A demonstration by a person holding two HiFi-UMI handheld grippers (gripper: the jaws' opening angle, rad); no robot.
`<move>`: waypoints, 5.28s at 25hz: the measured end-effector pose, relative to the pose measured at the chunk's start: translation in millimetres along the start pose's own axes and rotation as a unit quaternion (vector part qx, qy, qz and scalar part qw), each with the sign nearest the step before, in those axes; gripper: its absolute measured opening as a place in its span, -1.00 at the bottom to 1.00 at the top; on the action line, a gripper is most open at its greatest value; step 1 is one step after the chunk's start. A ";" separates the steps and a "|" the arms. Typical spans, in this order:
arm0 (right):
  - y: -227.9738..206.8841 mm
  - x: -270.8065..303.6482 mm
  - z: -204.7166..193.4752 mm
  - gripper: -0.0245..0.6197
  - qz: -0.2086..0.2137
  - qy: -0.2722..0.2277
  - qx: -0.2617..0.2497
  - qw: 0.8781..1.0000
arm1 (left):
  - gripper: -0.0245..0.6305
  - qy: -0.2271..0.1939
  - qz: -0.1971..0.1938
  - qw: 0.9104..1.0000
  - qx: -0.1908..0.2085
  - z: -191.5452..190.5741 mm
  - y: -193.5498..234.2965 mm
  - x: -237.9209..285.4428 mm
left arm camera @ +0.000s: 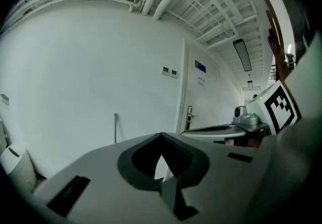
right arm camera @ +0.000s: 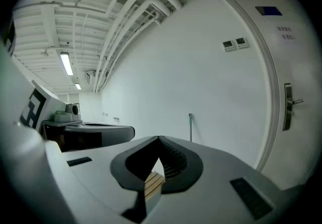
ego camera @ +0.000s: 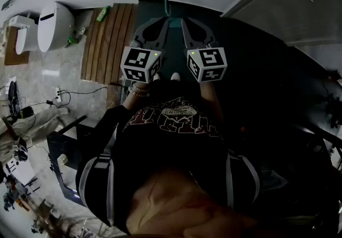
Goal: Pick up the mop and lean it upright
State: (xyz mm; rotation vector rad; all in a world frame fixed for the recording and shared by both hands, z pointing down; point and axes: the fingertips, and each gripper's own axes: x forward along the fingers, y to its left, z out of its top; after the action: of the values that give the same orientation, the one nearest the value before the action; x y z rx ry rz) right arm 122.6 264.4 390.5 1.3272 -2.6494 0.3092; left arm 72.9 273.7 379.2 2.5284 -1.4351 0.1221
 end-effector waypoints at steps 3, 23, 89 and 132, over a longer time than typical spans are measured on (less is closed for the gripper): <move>2.4 1.2 -3.7 -0.87 0.001 0.002 0.001 1.000 | -0.80 0.003 0.000 1.000 -0.001 -4.2 1.6 -1.5; -42.1 -6.2 -7.0 -0.87 0.005 -0.002 0.006 1.000 | -0.80 0.010 0.013 1.000 -0.014 -14.9 -17.0 27.6; -137.6 306.7 47.6 -0.87 0.051 0.041 0.021 0.998 | -0.80 0.038 0.062 0.997 -0.034 34.6 227.5 231.6; -212.6 505.5 74.1 -0.87 -0.063 0.051 0.026 0.996 | -0.80 0.057 -0.035 0.998 -0.007 68.4 377.4 349.7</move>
State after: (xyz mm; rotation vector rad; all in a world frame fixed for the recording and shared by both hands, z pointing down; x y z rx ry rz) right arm -9.9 -268.1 461.7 1.4462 -2.4771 0.4198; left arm -72.1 -221.3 437.5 2.5126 -1.2981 0.2387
